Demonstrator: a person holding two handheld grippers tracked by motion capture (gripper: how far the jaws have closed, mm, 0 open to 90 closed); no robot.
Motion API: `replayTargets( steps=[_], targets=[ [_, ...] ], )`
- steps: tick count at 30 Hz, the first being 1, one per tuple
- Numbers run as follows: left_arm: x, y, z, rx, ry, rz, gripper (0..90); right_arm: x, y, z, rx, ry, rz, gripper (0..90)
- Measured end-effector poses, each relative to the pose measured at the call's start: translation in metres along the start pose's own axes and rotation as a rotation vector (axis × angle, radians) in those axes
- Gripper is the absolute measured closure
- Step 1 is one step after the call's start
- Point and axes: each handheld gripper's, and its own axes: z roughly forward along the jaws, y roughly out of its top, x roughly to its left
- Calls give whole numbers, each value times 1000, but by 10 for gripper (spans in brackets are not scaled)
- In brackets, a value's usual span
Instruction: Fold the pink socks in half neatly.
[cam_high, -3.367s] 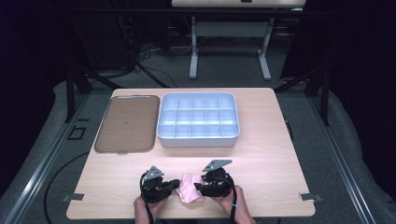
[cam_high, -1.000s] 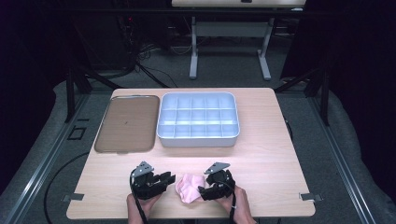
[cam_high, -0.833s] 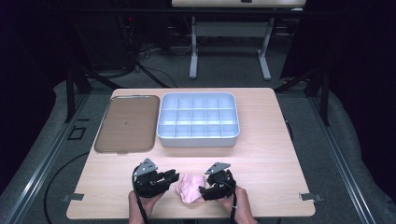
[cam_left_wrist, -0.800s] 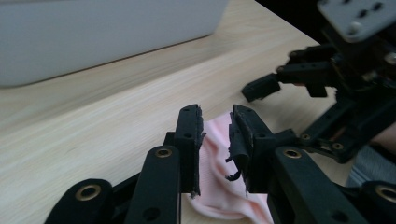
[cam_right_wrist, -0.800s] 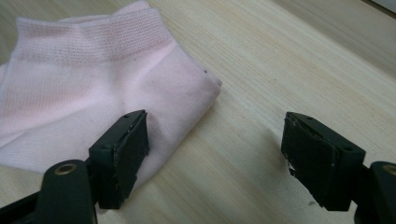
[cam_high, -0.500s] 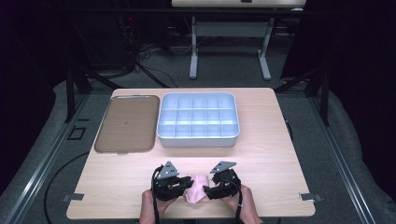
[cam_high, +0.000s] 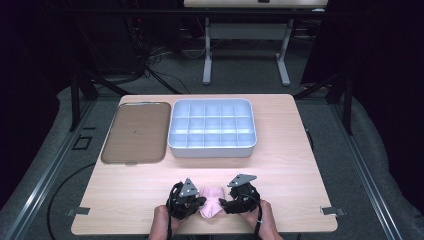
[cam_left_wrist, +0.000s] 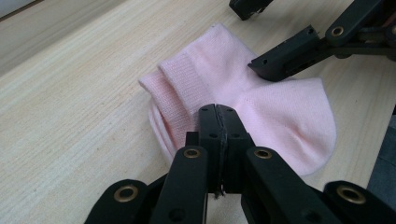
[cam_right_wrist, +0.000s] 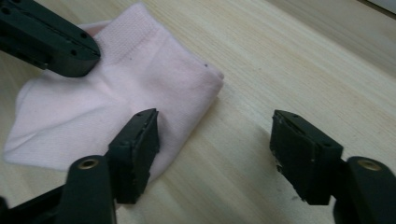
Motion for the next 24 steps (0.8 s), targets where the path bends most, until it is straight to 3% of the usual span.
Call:
replayTargets(
  steps=[2,5,6,8,9,11,13,15,18,24],
  targets=[
    [0,-1,1,-12,3,2,899,1,1,-1,1,31,-9,466],
    [0,-3,1,-18,1,-1,900,1,3,-2,13,54,-9,540],
    [0,-4,1,-32,4,2,900,1,4,-2,18,81,-2,611],
    [0,-5,1,-41,5,-3,900,1,5,-2,27,91,2,637],
    [0,-6,1,-44,4,-5,900,0,5,-2,37,125,19,719],
    [0,-7,1,-54,5,-9,900,-2,5,-1,40,157,42,784],
    [1,-9,1,-65,-1,-27,900,-3,4,-1,36,173,58,808],
    [2,-9,1,-70,-4,-41,900,-8,-2,0,-2,211,121,840],
    [1,-9,2,-75,-8,-52,900,-10,-5,-1,-21,227,160,849],
    [2,-10,3,-97,-17,-69,900,-12,-8,-6,-19,234,200,849]
  ],
)
